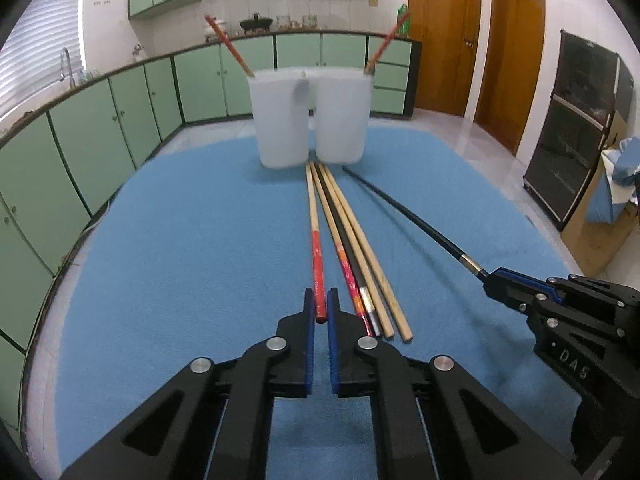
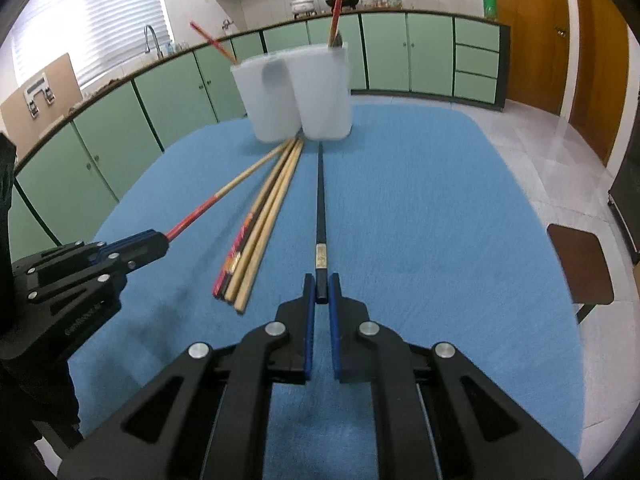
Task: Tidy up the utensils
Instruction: 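Lift both chopsticks and carry them toward the white caddy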
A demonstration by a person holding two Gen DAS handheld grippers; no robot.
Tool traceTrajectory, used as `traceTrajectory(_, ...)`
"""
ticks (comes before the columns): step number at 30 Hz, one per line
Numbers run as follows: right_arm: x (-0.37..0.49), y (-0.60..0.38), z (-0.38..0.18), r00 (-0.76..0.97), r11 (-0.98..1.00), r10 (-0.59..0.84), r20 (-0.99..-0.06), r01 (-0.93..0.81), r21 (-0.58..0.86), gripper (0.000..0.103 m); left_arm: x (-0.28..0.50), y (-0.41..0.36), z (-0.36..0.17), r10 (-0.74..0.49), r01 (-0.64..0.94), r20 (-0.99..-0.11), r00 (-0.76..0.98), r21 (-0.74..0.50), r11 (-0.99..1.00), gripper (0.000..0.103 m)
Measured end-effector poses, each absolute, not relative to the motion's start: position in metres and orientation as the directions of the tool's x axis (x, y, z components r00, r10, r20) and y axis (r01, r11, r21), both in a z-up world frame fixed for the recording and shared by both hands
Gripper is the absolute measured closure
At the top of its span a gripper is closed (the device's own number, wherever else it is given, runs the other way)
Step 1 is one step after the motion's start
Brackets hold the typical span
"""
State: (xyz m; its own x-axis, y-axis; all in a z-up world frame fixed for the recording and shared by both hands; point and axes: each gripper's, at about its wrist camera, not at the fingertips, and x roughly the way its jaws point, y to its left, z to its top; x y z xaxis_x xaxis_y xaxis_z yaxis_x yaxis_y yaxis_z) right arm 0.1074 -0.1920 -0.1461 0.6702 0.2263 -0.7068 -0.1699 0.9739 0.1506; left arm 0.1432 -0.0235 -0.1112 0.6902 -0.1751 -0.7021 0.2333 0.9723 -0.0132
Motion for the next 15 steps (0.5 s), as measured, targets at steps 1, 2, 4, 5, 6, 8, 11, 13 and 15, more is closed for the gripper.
traceTrajectory(1, 0.107, -0.193, -0.142, 0.676, 0.974, 0.227, -0.701, -0.169, 0.152, 0.097, 0.142, -0.022, -0.107, -0.177, 0.232, -0.693, 0.698, -0.015, 0.973, 0.097)
traceTrajectory(2, 0.107, -0.194, -0.136, 0.685, 0.974, 0.228, -0.693, -0.170, 0.152, 0.097, 0.142, -0.021, -0.102, -0.180, 0.231, -0.685, 0.706, -0.017, 0.973, 0.097)
traceTrajectory(4, 0.106, -0.198, -0.125, 0.702, 0.973, 0.229, -0.674, -0.171, 0.153, 0.097, 0.141, -0.018, -0.090, -0.186, 0.228, -0.662, 0.726, -0.022, 0.973, 0.097)
traceTrajectory(5, 0.106, -0.199, -0.120, 0.709, 0.973, 0.230, -0.666, -0.173, 0.152, 0.097, 0.141, -0.017, -0.084, -0.188, 0.228, -0.651, 0.736, -0.024, 0.973, 0.097)
traceTrajectory(6, 0.106, -0.200, -0.115, 0.716, 0.973, 0.230, -0.659, -0.174, 0.150, 0.097, 0.140, -0.015, -0.076, -0.192, 0.228, -0.635, 0.749, -0.025, 0.973, 0.097)
traceTrajectory(8, 0.107, -0.202, -0.103, 0.731, 0.973, 0.232, -0.641, -0.178, 0.150, 0.097, 0.140, -0.013, -0.065, -0.198, 0.229, -0.613, 0.765, -0.030, 0.973, 0.097)
traceTrajectory(11, 0.109, -0.203, -0.088, 0.749, 0.972, 0.236, -0.619, -0.185, 0.146, 0.097, 0.143, -0.009, -0.045, -0.213, 0.233, -0.577, 0.788, -0.040, 0.972, 0.097)
traceTrajectory(13, 0.111, -0.205, -0.075, 0.762, 0.970, 0.242, -0.601, -0.194, 0.145, 0.097, 0.145, -0.008, -0.033, -0.214, 0.235, -0.551, 0.806, -0.034, 0.971, 0.097)
traceTrajectory(15, 0.115, -0.207, -0.061, 0.771, 0.968, 0.252, -0.585, -0.206, 0.146, 0.097, 0.150, -0.007, -0.021, -0.222, 0.242, -0.528, 0.820, -0.031, 0.970, 0.097)
